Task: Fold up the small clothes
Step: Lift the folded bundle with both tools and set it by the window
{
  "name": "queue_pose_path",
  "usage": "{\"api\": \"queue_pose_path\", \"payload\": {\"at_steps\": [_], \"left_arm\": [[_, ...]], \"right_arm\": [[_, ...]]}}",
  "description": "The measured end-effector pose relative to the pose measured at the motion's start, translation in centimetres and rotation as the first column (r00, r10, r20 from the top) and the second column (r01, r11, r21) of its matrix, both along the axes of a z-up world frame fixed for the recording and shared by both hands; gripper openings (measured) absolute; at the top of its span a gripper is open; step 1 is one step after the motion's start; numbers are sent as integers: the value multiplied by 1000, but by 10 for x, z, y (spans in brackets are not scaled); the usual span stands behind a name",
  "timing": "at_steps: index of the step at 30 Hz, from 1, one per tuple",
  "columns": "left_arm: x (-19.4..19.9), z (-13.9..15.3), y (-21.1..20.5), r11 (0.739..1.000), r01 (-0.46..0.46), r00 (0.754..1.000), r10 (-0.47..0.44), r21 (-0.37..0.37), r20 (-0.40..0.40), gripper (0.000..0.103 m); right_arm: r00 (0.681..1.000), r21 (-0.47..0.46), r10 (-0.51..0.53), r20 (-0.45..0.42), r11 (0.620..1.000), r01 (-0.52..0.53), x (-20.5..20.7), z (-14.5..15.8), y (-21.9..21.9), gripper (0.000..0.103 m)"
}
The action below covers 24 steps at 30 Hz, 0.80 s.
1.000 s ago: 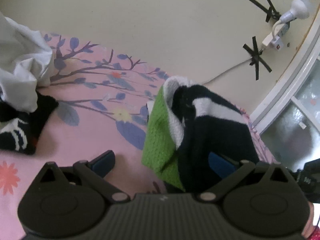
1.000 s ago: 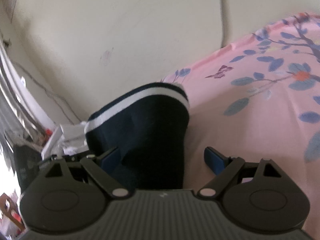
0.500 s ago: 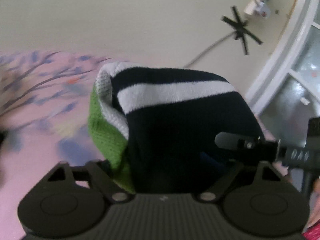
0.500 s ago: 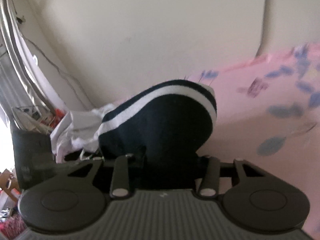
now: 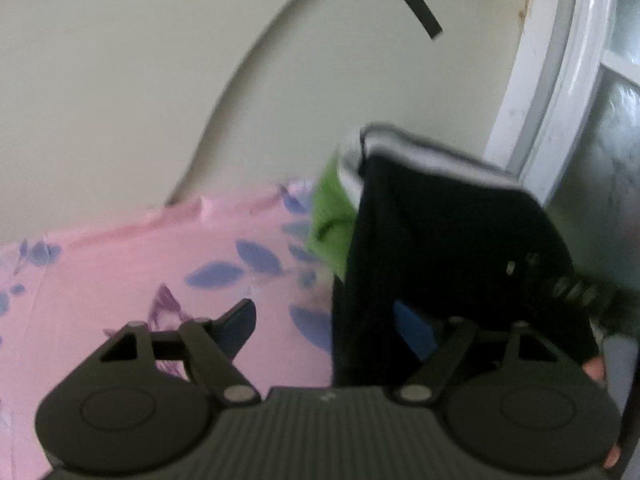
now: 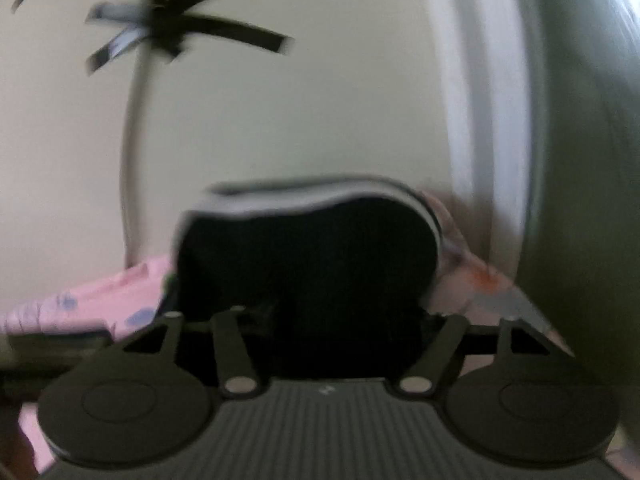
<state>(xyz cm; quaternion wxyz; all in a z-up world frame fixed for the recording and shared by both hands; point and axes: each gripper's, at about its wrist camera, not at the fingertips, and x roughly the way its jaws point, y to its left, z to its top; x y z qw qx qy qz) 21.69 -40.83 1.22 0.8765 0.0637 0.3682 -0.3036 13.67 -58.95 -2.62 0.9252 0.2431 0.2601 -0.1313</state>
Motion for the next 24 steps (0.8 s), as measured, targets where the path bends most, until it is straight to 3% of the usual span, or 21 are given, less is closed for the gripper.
{"api": "queue_pose_path", "payload": {"at_steps": [5,9,14,17,21,24], "left_arm": [[-26,4,21,999,18,996,-21,32,92,81],[-54,7,42,998,24,990,-30,50,136,86],[-93,0,78,996,3,990,-15,86,142,88],[-109,7,104,997,-40,989,31,59,147,94],[-133,2,123,984,-66,981,33,164,194,96],[-147,3,138,983,-74,981,42,166,190,98]], "right_arm": [[996,-102,-80,49,991,85,-32,19,19,78],[991,-50,-95,95,994,100,-75,27,46,88],[993,-25,-72,88,997,74,-127,24,96,89],[994,11,-86,65,996,86,-148,17,120,89],[990,67,-130,50,990,126,-168,10,140,89],[985,56,-168,47,985,166,-181,10,155,88]]}}
